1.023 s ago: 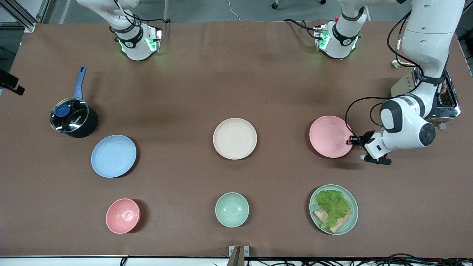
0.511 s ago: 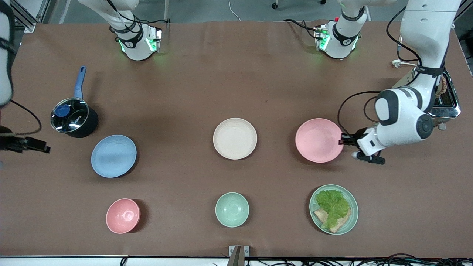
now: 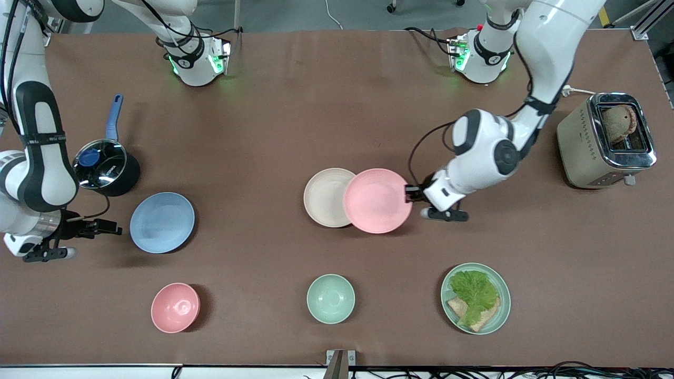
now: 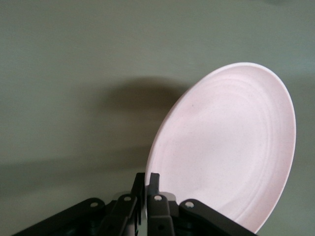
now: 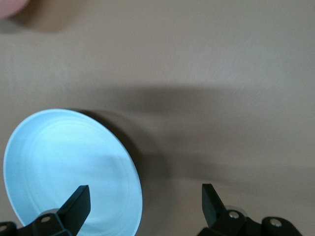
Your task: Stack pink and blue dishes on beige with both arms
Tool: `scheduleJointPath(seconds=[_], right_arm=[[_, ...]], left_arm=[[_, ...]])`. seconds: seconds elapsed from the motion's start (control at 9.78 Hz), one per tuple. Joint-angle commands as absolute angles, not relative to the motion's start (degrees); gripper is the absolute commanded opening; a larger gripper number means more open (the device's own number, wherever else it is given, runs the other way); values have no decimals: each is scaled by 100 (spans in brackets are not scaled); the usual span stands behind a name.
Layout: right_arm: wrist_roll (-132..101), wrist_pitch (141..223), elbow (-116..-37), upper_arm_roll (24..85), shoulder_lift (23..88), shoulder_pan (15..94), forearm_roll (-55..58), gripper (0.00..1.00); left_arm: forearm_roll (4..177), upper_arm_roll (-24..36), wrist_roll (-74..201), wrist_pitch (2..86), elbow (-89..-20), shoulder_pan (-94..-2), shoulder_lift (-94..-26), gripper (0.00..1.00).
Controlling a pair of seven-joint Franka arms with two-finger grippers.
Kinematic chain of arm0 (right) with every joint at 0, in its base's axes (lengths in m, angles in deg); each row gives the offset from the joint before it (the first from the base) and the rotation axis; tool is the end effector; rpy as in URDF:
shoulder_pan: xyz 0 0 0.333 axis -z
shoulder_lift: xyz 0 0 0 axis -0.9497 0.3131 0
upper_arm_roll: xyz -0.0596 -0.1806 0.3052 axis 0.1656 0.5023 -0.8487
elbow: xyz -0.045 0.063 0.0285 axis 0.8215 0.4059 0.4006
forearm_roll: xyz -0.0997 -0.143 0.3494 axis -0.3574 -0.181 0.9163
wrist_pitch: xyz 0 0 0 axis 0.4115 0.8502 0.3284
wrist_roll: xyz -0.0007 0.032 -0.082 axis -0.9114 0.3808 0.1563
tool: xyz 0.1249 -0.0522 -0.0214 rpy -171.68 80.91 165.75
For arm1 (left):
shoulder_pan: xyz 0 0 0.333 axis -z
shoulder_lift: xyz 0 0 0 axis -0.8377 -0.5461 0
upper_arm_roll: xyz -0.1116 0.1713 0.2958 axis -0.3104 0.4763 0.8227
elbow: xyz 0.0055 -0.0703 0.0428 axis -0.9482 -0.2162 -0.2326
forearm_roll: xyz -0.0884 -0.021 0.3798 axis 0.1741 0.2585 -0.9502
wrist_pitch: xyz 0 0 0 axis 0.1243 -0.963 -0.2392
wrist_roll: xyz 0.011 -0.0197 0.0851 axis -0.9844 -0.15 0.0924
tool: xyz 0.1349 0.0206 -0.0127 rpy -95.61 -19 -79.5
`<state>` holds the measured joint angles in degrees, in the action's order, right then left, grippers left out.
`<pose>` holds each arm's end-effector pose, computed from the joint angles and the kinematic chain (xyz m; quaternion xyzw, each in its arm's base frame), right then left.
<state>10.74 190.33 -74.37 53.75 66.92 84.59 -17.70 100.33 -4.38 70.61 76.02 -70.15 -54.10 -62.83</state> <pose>0.6630 -0.1805 0.2458 -0.9926 -0.0339 0.0147 0.1160 0.5598 -0.3196 0.2638 0.9766 0.0141 -0.0178 0.2139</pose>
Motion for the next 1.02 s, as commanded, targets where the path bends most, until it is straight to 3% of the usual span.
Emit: scheduleJointPath(seconds=[0.0, 0.1, 0.41, 0.51, 0.61, 0.82, 0.92], right_arm=[[1501, 19131, -7878, 5292, 6620, 8668, -1086, 100], [1581, 19132, -7933, 5301, 6664, 8643, -831, 97], [1608, 19350, -8213, 5301, 6744, 8660, -609, 68], [1599, 19421, -8284, 5292, 6744, 8660, -592, 61], [1582, 19352, -8285, 5301, 6735, 8643, -583, 39], [1520, 19159, -8285, 5301, 6735, 8748, -504, 4], [1520, 18976, -8232, 5301, 6735, 8766, -460, 1]], left_arm=[[9220, -896, 8235, 7895, -6831, -5453, -6812, 1], [8693, -1029, 8850, 7904, -6621, -5366, -7092, 1], [7302, -1065, 10198, 7974, -6364, -5189, -7578, 2], [7282, -1083, 10253, 7974, -6390, -5111, -7587, 8], [7282, -1091, 10393, 7974, -6399, -5110, -7569, 34], [7247, -1092, 10509, 7870, -6477, -5119, -7238, 100], [7238, -1100, 10465, 7590, -6635, -5197, -6896, 100]])
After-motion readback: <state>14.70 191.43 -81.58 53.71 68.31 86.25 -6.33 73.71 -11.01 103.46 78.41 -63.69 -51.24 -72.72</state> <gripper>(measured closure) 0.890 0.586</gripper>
